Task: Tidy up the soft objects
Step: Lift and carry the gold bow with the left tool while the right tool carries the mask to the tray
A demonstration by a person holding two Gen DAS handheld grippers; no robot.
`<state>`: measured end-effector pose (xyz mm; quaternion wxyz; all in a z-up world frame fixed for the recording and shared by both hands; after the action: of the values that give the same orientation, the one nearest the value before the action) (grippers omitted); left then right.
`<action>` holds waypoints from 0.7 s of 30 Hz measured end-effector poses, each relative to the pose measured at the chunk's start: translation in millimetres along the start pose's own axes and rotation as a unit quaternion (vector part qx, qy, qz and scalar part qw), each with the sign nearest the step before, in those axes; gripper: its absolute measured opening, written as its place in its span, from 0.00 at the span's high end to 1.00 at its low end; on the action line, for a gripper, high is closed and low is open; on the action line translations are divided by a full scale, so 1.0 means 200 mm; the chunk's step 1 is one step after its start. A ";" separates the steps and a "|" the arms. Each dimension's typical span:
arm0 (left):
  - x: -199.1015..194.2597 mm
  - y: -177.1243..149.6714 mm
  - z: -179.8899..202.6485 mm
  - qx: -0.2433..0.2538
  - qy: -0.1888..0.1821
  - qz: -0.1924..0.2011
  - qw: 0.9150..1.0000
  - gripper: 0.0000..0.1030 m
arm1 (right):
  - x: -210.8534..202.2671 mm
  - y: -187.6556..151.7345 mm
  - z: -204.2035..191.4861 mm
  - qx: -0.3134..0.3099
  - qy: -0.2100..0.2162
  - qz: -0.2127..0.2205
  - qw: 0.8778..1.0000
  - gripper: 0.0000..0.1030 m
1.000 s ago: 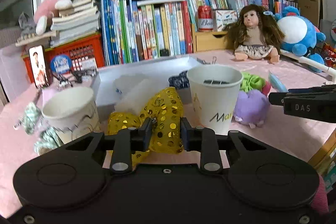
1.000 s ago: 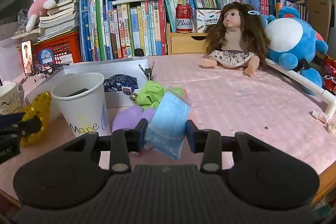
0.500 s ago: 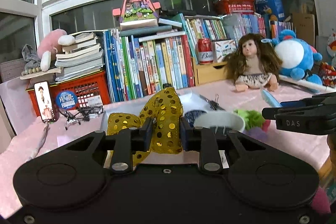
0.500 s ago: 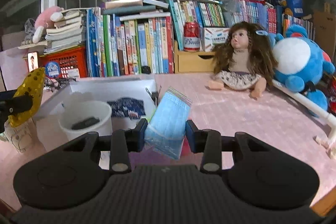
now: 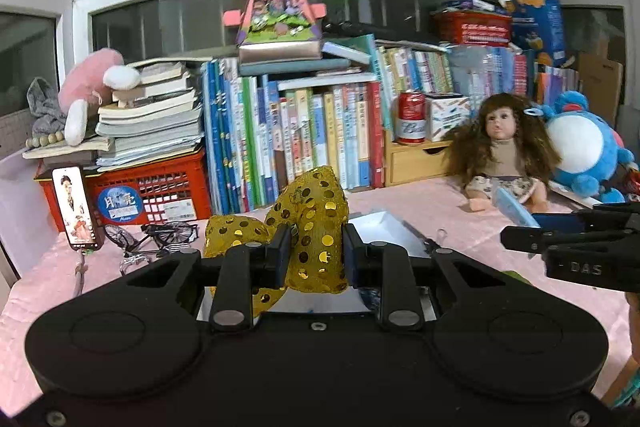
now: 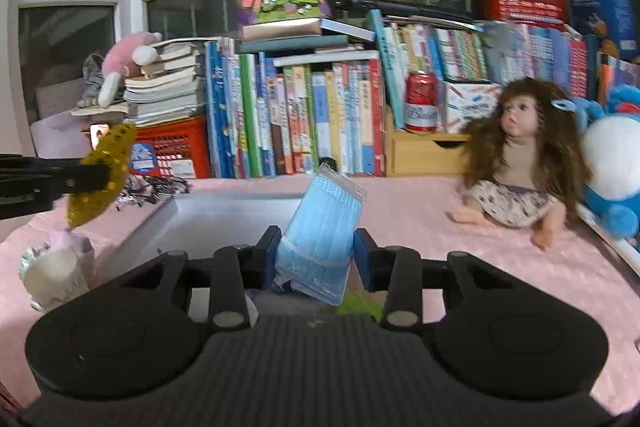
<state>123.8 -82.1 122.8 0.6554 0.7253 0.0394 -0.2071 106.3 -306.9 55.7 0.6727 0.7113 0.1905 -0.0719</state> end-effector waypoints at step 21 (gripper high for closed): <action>0.63 0.13 -0.29 -0.094 -0.032 -0.178 0.979 0.76 | 0.39 0.20 -0.17 -0.041 0.054 -0.070 0.995 0.57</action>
<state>261.6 -55.9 106.9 0.6742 0.6348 0.1660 -0.3391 187.0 -261.3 68.8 0.6831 0.6712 0.2788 -0.0724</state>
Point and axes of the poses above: each gripper's, at about its wrist camera, not at the fingertips, and x roughly the way its jaws point, z to its right, y to its top, the point moved 6 cm from there along x, roughly the way its jaws point, and after that the axes turned 2 degrees about z, right-handed, at the moved point
